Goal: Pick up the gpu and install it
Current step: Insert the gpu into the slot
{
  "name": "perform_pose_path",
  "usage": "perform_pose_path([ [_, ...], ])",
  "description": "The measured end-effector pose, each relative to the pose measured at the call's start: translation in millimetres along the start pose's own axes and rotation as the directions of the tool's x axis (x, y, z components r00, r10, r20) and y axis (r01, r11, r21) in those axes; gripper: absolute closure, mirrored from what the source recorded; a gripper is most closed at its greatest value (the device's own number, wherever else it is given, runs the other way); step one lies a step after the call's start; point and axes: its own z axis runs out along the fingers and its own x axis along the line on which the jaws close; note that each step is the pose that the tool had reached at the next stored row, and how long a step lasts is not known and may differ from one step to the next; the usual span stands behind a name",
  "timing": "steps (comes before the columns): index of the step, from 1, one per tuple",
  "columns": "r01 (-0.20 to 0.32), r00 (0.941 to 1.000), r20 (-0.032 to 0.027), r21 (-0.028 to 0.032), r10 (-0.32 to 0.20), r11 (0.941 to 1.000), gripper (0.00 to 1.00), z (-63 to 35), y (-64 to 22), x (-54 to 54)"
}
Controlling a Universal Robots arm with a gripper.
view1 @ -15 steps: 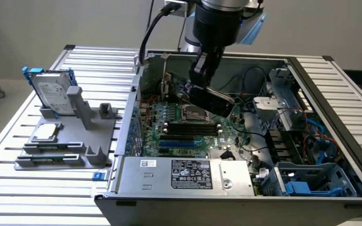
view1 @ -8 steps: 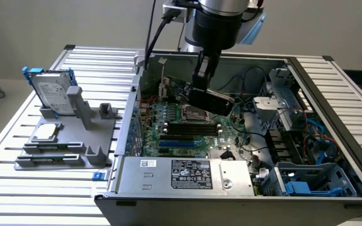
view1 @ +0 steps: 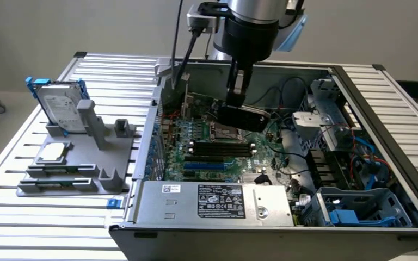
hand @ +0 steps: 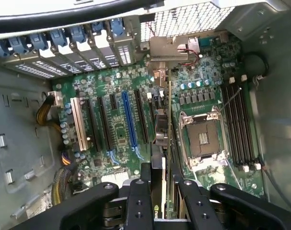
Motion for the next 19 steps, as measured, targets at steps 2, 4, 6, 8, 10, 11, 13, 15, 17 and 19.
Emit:
perform_pose_path([
  [2, 0.028, 0.9996, 0.0004, 0.0031, -0.028, 0.9996, 0.73, 1.6, 0.0, 0.1],
  [4, 0.052, 0.9987, 0.0003, 0.0071, -0.052, 0.9986, 0.73, 3.4, 0.1, 0.3],
  [6, 0.07, 0.9975, 0.0006, 0.0104, -0.07, 0.9975, 0.73, 5.2, 0.1, 1.2],
  [8, 0.08, 0.9968, 0.0023, 0.0116, -0.08, 0.9967, 0.73, 7.3, 0.3, 3.8],
  [10, 0.083, 0.9966, 0.004, 0.0144, -0.083, 0.9965, 0.73, 9.2, 0.9, 8.3],
  [11, 0.083, 0.9965, 0.0046, 0.0156, -0.083, 0.9964, 0.73, 9.9, 1.0, 10.9],
  [13, 0.085, 0.9963, 0.0046, 0.0167, -0.085, 0.9962, 0.73, 11.0, 1.0, 15.6],
  [15, 0.088, 0.9961, 0.0049, 0.0177, -0.088, 0.996, 0.73, 12.6, 1.7, 19.4],
  [17, 0.09, 0.9959, 0.0051, 0.0196, -0.091, 0.9957, 0.73, 14.4, 3.0, 22.2],
  [19, 0.093, 0.9956, 0.0053, 0.0224, -0.093, 0.9954, 0.73, 16.3, 4.8, 24.4],
])
